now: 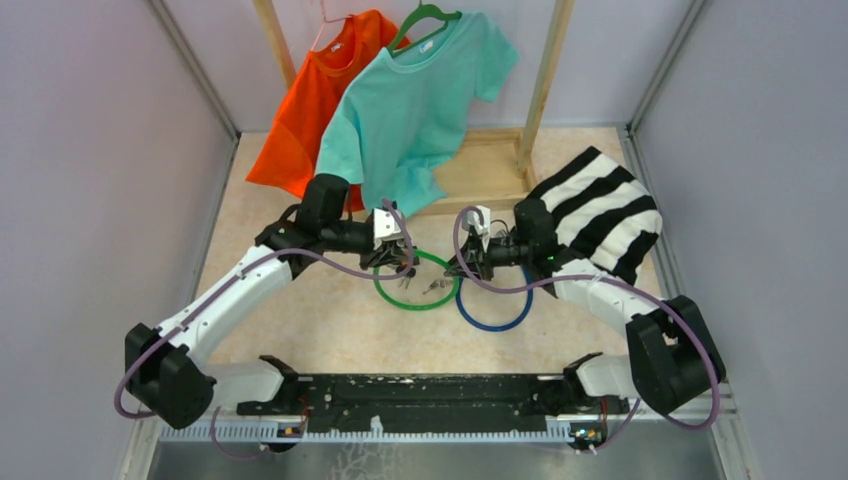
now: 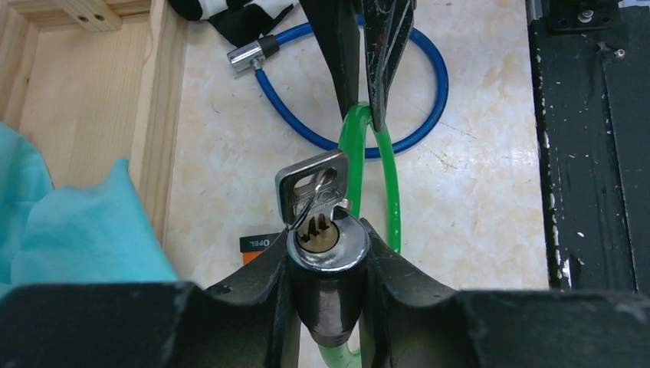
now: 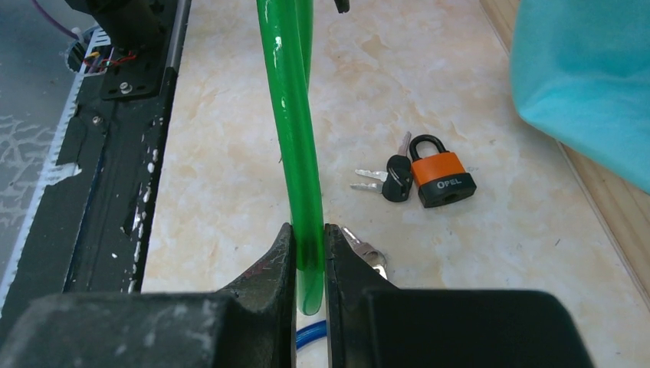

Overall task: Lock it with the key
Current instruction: Lock the lock.

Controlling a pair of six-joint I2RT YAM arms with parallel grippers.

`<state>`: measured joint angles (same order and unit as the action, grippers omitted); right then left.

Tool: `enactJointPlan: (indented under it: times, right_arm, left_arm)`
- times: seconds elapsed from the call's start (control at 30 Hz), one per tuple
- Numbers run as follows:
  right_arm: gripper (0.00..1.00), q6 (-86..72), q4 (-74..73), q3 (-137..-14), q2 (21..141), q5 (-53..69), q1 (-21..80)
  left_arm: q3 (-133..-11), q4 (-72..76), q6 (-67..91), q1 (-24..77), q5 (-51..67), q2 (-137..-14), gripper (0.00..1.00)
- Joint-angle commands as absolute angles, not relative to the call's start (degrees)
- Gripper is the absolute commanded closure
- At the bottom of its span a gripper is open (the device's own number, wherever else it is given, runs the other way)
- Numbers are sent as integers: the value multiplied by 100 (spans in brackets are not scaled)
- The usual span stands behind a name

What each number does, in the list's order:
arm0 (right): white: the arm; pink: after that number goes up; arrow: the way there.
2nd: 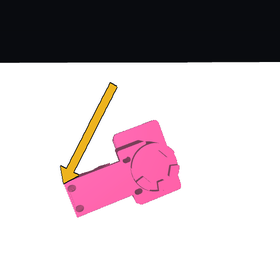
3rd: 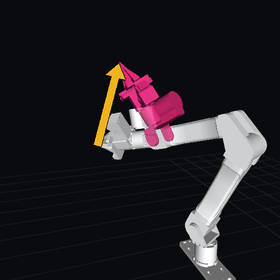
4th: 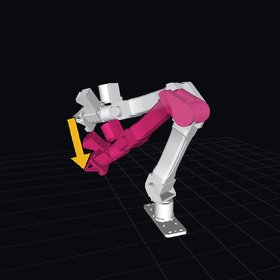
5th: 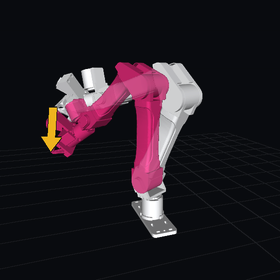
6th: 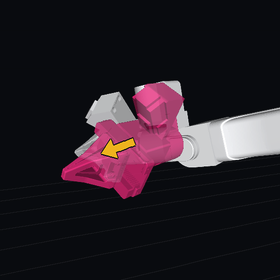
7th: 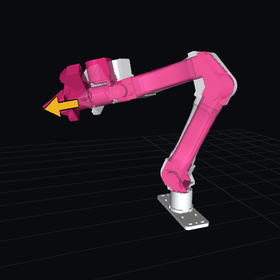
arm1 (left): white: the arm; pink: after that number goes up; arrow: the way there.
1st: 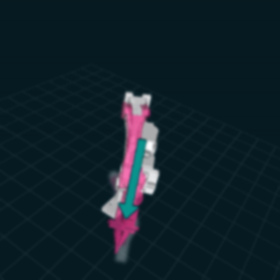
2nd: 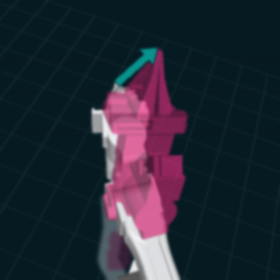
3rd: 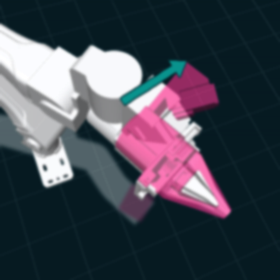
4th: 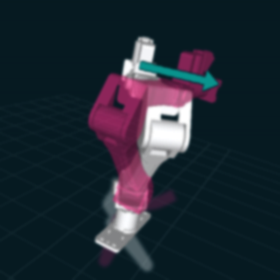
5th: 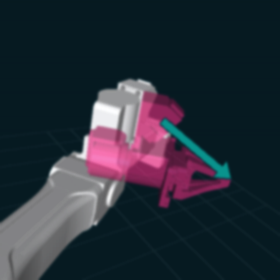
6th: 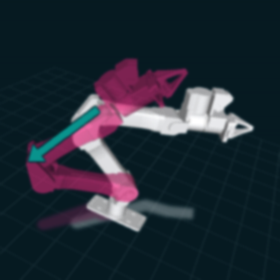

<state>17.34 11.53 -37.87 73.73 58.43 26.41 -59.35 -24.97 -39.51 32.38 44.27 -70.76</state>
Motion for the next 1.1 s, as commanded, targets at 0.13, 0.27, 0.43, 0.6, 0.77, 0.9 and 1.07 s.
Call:
enactJointPlan:
  times: [0.13, 0.27, 0.43, 0.6, 0.77, 0.9, 1.07]
  right_arm:
    - [92, 1943, 2011, -3590, 7302, 6002, 2808]
    - [82, 1912, 2054, -3593, 7345, 5935, 2821]
    - [74, 1842, 2002, -3866, 7385, 5873, 2931]
    - [86, 1954, 1737, -4191, 7533, 5888, 3054]
    - [100, 2027, 1582, -4441, 7626, 5861, 3220]
    - [100, 1986, 1598, -4602, 7668, 5769, 3358]
    - [100, 2037, 1570, -4543, 7537, 5578, 3360]
  left_arm:
    - [-5570, -2135, -3594, 3676, 4788, -7204, 100]
    - [-5415, -1882, -3416, 3732, 4739, -7205, 100]
    - [-5324, -1784, -3373, 3762, 4708, -7194, 100]
    - [-5214, -1681, -3345, 3762, 4725, -7182, 100]
    - [-5162, -1579, -3314, 3770, 4845, -7211, 100]
    - [-5075, -1512, -3403, 3777, 5078, -7231, 98]
    - [-4929, -1502, -3558, 3779, 5072, -7156, 87]
